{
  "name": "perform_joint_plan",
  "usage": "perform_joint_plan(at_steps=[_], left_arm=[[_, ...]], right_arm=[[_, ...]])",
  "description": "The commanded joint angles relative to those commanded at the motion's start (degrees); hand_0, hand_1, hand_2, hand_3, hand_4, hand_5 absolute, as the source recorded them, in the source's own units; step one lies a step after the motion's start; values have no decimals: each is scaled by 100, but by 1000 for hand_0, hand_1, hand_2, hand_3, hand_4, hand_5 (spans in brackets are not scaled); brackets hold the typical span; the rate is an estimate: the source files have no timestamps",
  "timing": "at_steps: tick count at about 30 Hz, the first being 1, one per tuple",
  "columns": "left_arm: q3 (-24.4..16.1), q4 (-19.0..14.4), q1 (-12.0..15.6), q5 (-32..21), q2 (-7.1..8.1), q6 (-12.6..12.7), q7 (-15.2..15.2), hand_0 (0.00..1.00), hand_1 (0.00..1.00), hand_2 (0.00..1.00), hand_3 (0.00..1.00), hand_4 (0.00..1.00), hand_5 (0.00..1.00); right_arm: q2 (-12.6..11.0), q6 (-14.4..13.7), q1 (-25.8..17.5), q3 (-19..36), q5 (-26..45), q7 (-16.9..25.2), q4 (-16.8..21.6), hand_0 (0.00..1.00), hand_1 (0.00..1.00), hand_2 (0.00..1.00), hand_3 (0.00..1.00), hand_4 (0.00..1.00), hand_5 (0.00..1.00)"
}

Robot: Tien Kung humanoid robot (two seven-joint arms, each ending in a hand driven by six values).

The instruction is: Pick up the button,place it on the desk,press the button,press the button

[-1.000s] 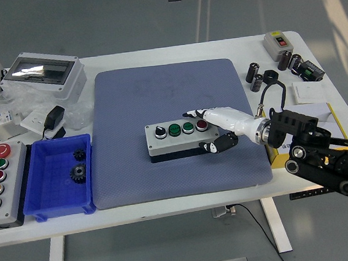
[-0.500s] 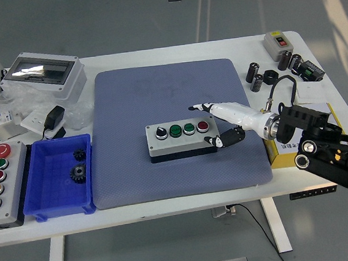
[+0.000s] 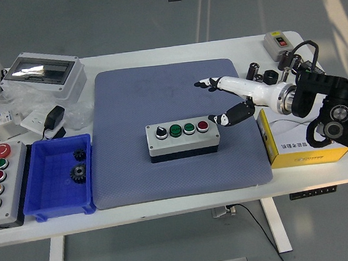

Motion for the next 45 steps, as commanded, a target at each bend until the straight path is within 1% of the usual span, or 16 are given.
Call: perform_joint_plan(at_steps=[3, 4, 6, 7, 9, 10, 15, 16, 17, 21, 22, 27, 28, 36, 45], left_arm=[[11, 0, 9, -17, 0, 3, 9, 626, 502, 524, 585, 579, 210], [15, 0, 14, -25, 1, 4, 12, 626, 504, 525, 587, 578, 209], [19, 0, 20, -33, 3, 7, 16, 626, 504, 525, 587, 578, 209], [17, 0, 22, -33, 4, 8, 17, 626, 504, 525, 587, 578, 209], [20, 0, 23, -41, 5, 10, 18, 626, 504, 525, 587, 578, 209], [21, 0, 22, -42, 5, 10, 18, 626, 503, 525, 585, 579, 211], [30, 0, 8, -46, 3, 7, 14, 626, 503, 525, 585, 579, 211], [29, 0, 7, -44, 3, 7, 14, 626, 502, 525, 585, 579, 210], [27, 0, 6, -39, 3, 6, 14, 626, 502, 525, 585, 579, 210], [33, 0, 7, -44, 2, 5, 14, 626, 502, 525, 585, 579, 210], [35, 0, 7, -46, 2, 5, 12, 626, 502, 525, 586, 581, 210], [37, 0, 4, -46, 3, 3, 8, 626, 502, 525, 586, 581, 210], [40, 0, 5, -49, 2, 3, 8, 625, 504, 525, 586, 582, 209], [40, 0, 1, -46, 0, 2, 6, 625, 504, 525, 586, 584, 212], [60, 0, 2, -56, 0, -2, -3, 625, 504, 525, 586, 586, 213]], right_arm=[[61, 415, 85, -61, 340, -284, -39, 949, 955, 949, 998, 586, 2], [82, 557, 105, -75, 418, -353, -54, 135, 323, 475, 820, 342, 61], [108, 706, 132, -95, 470, -426, -77, 135, 323, 475, 820, 342, 61], [120, 729, 144, -107, 470, -451, -90, 135, 323, 475, 820, 342, 61], [161, 646, 182, -156, 370, -503, -152, 135, 323, 475, 820, 342, 61], [184, 598, 197, -175, 319, -519, -189, 10, 181, 278, 781, 278, 14], [304, 395, 241, -272, 37, -556, -450, 10, 181, 278, 781, 278, 14], [314, 375, 245, -282, -3, -564, -489, 2, 146, 261, 782, 252, 33], [322, 357, 249, -291, -39, -572, -522, 2, 146, 261, 782, 252, 33], [347, 323, 261, -316, -91, -580, -596, 2, 146, 261, 782, 252, 33], [353, 321, 261, -324, -95, -581, -607, 2, 142, 256, 779, 241, 62], [373, 318, 256, -379, -97, -583, -640, 2, 142, 256, 779, 241, 62], [377, 316, 256, -387, -94, -582, -643, 2, 140, 252, 771, 232, 83], [450, 265, 276, -530, -45, -543, -695, 2, 136, 252, 769, 230, 94], [574, 200, 220, -659, 48, -465, -1176, 2, 133, 251, 767, 234, 101]])
